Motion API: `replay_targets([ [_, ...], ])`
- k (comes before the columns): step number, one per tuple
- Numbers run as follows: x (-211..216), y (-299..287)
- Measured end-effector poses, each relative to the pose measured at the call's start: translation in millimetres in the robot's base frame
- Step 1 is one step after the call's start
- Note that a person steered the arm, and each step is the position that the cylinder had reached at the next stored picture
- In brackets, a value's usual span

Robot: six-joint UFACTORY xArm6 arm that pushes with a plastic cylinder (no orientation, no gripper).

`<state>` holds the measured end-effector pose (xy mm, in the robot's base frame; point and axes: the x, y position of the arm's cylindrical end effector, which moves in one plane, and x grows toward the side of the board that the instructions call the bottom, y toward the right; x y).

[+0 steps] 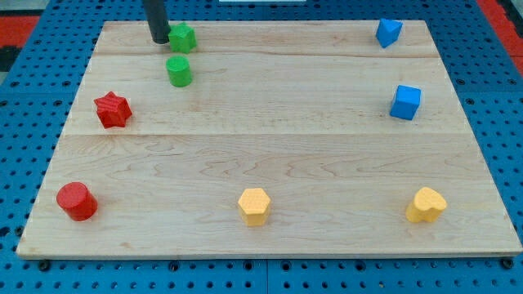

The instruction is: Move your arm towards the center left

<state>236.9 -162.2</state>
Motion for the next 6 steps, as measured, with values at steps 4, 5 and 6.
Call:
replay_targets([
  [4,10,-76],
  [5,49,-118],
  [6,72,-133],
])
